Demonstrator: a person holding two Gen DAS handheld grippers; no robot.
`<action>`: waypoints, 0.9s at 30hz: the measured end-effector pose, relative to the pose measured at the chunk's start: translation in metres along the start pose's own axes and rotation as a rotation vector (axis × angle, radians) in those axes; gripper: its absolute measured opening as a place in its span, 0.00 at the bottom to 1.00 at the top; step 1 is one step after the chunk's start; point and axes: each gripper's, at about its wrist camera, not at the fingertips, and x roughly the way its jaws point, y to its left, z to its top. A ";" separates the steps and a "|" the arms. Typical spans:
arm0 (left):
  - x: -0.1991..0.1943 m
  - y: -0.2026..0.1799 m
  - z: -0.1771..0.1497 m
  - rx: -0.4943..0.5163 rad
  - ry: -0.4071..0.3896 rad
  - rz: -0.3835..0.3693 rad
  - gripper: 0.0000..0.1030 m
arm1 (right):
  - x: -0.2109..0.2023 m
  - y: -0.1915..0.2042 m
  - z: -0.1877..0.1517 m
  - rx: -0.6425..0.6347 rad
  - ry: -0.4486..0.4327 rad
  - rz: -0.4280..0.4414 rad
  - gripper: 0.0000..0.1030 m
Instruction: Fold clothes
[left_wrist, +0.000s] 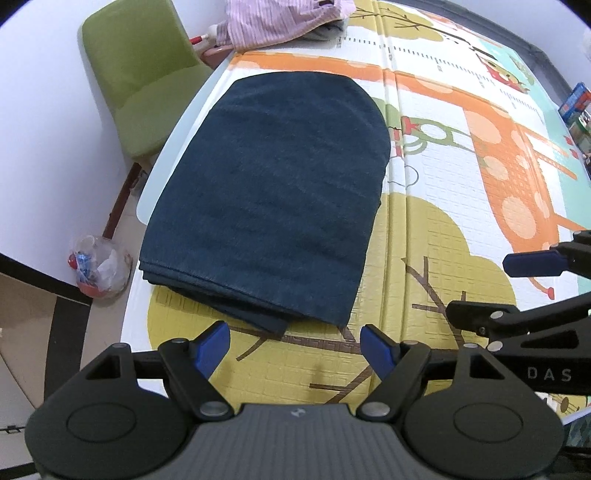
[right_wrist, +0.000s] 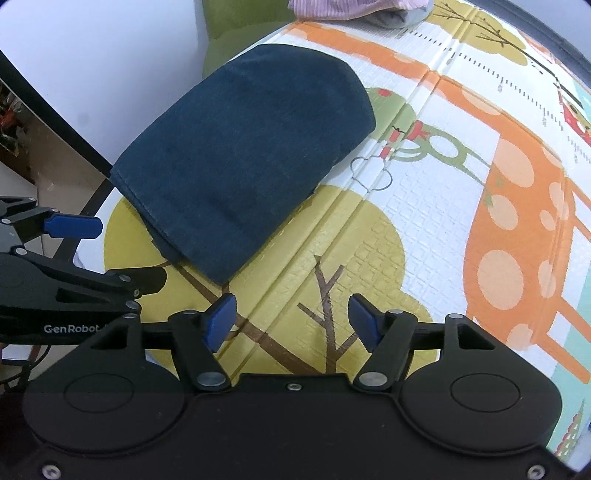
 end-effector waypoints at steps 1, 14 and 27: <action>0.000 -0.001 0.000 0.007 -0.001 0.001 0.77 | -0.001 0.000 0.000 0.002 -0.001 -0.001 0.64; -0.002 -0.007 -0.001 0.044 0.001 0.009 0.77 | -0.004 -0.001 0.004 -0.008 -0.003 -0.015 0.65; 0.001 -0.009 -0.002 0.060 0.021 0.006 0.77 | -0.002 0.003 0.007 -0.022 0.009 -0.021 0.65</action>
